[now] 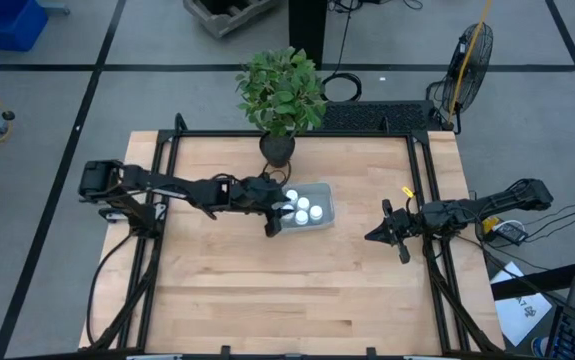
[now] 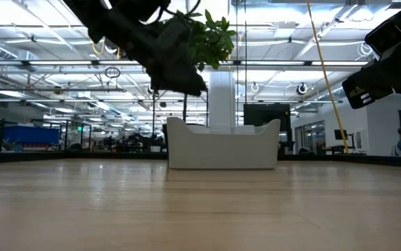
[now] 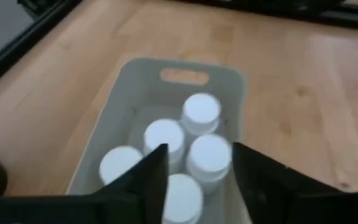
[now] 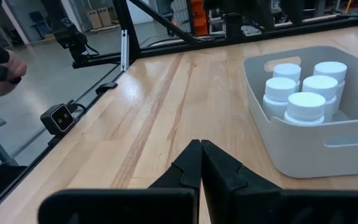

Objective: Pick and place pill bottles into a basket
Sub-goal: Return to Home Position

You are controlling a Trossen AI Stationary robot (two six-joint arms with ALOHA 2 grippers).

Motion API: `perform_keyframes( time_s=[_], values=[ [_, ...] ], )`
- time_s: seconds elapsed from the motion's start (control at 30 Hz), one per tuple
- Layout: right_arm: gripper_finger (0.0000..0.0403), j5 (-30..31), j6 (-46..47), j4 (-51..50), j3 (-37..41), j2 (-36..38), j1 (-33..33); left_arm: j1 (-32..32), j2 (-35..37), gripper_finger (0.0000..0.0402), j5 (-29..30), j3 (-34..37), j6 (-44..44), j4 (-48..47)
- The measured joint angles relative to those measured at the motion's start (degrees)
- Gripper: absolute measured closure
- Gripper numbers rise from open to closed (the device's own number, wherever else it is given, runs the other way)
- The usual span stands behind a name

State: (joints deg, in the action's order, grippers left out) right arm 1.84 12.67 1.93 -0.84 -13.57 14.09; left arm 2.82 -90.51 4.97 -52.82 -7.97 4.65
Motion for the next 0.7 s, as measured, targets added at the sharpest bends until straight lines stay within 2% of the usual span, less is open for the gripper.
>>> perform_keyframes(
  time_s=[0.23, 0.27, 0.4, 0.5, 0.6, 0.7],
  values=[
    [0.0403, -0.2, 0.9, 0.0, 0.0, 0.0, 0.0, -4.5, 1.3, 0.0375, -0.5, 0.0, 1.9, -1.1],
    [0.0403, -0.3, 2.2, 0.0, 0.0, 0.0, 0.0, -5.3, 1.3, 0.0388, -0.5, 0.0, 1.9, -1.1],
    [0.0403, -3.7, 4.6, 0.7, 0.0, 0.0, 0.0, -8.7, 1.3, 0.0381, -0.5, 0.0, 2.2, -1.5],
    [0.0403, -6.2, 3.7, 5.0, -0.1, 0.1, 0.0, -11.3, 2.3, 0.0377, -0.5, 1.9, 3.0, 0.2],
    [0.0403, -9.1, 2.7, 6.4, -1.1, 0.1, 0.0, -13.4, 3.4, 0.0382, -0.4, 7.3, 1.8, 8.2],
    [0.0403, -11.0, 2.4, 6.5, -2.3, 0.2, 0.0, -15.2, 6.0, 0.0393, 2.0, 16.3, -0.7, 19.3]
  ],
)
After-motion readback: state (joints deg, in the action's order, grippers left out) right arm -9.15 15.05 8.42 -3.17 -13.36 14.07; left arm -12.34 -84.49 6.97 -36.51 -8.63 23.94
